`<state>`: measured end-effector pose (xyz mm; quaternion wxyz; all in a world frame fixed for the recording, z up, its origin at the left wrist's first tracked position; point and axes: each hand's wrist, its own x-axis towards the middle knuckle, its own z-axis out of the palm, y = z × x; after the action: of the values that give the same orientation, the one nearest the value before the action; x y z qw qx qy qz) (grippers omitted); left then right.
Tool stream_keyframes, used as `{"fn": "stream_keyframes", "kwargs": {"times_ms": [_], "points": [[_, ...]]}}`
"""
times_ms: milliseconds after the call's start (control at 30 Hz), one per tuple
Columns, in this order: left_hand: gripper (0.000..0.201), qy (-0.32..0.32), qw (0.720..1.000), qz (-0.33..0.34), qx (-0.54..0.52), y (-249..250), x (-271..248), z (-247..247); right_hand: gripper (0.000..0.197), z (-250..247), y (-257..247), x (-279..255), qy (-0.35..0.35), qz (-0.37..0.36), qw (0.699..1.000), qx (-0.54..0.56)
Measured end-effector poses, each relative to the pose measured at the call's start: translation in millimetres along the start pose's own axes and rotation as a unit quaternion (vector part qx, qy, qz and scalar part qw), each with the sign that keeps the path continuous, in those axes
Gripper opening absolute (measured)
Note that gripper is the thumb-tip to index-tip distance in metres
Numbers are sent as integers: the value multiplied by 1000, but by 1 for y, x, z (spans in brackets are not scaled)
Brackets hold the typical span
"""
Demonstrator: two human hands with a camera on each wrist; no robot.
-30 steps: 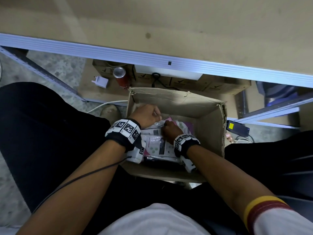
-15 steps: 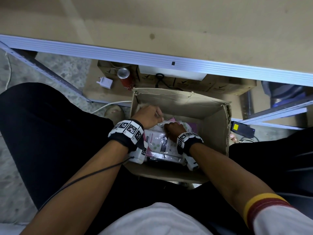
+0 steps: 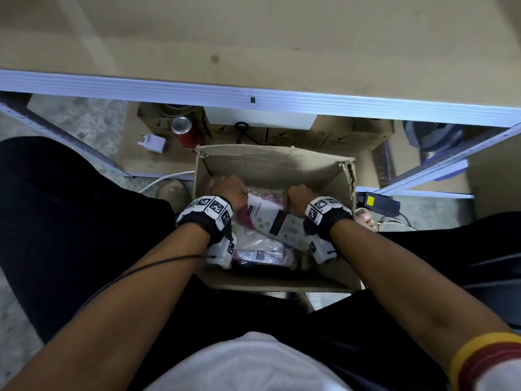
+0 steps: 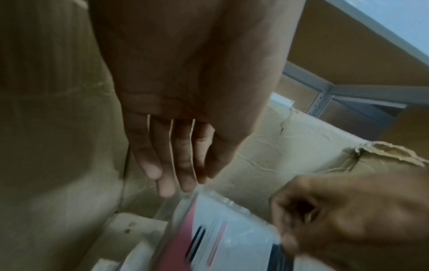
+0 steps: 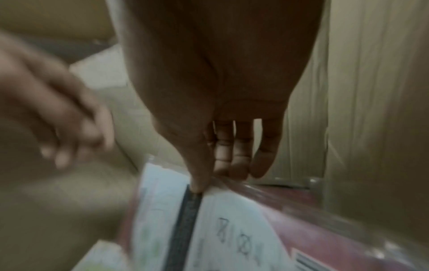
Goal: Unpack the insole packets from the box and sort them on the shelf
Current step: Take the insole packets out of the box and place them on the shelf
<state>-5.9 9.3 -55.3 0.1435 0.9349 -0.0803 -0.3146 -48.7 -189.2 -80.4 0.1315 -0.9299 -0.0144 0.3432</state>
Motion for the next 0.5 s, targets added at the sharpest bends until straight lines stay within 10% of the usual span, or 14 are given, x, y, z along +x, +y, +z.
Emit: {"fn": "stream_keyframes", "kwargs": {"times_ms": [500], "points": [[51, -124, 983, 53, 126, -6, 35, 88, 10, -64, -16, -51, 147, -5, 988, -56]]}}
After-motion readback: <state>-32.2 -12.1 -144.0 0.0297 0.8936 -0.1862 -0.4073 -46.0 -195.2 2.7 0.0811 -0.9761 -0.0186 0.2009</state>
